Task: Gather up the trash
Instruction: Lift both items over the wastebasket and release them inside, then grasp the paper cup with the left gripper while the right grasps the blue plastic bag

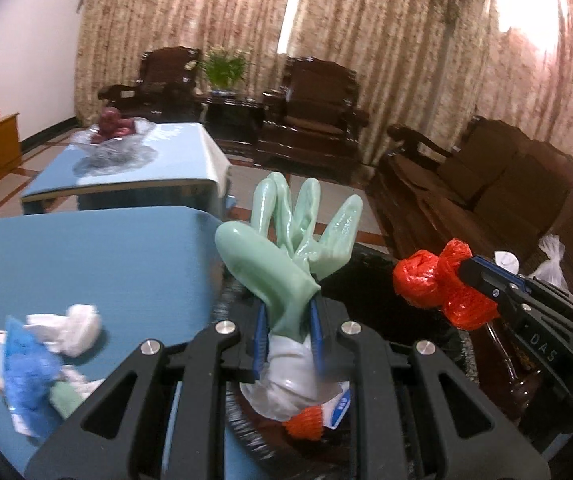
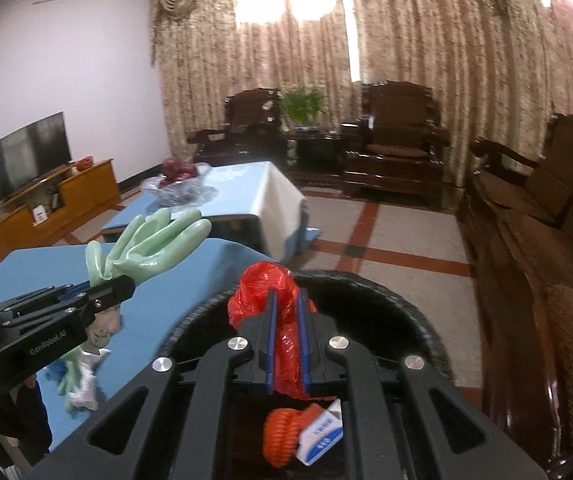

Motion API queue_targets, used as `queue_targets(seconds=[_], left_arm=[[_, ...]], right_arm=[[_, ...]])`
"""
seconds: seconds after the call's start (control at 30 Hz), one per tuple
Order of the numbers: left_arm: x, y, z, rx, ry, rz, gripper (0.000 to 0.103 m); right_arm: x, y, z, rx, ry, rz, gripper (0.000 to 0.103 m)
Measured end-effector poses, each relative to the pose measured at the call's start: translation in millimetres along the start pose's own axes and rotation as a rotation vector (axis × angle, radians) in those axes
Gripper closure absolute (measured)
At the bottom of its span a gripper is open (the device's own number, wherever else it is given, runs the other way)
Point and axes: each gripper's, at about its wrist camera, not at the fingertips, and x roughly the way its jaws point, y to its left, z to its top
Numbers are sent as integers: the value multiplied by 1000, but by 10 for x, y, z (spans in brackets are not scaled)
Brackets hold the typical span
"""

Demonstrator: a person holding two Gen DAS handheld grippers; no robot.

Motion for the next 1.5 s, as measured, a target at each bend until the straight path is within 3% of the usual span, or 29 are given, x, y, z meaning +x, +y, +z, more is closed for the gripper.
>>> queue_targets(seconds=[0.27, 0.37, 0.43, 0.5, 0.53, 0.6, 0.7, 0.93, 1.2, 1.5], left_arm=[[360, -216, -122, 40, 45, -49, 83], [438, -219, -138, 33, 67, -67, 66], [436, -192, -139, 26, 56, -79, 51], [410, -198, -126, 28, 44, -90, 38], [390, -198, -115, 26, 38, -93, 33], [330, -180, -91, 28, 20, -91, 29], [223, -131, -39, 24, -2, -71, 23], [-282, 243, -23, 3, -75, 38, 14], [-939, 854, -213, -29, -114, 219, 13], [-1542, 1577, -475, -66, -105, 399, 13]], right_arm=[[173, -314, -154, 24, 39, -43, 92], [199, -379, -211, 33, 48, -62, 86], [201, -423, -238, 42, 48, -78, 73], [187, -452, -252, 52, 40, -97, 49], [176, -469, -262, 59, 37, -109, 43], [140, -492, -278, 72, 23, -130, 20], [42, -472, -286, 89, -10, -145, 6], [-101, -144, -242, 55, -48, -139, 6], [-130, 577, -244, 16, -54, -2, 6], [-19, 1483, -395, -49, -14, 155, 6]])
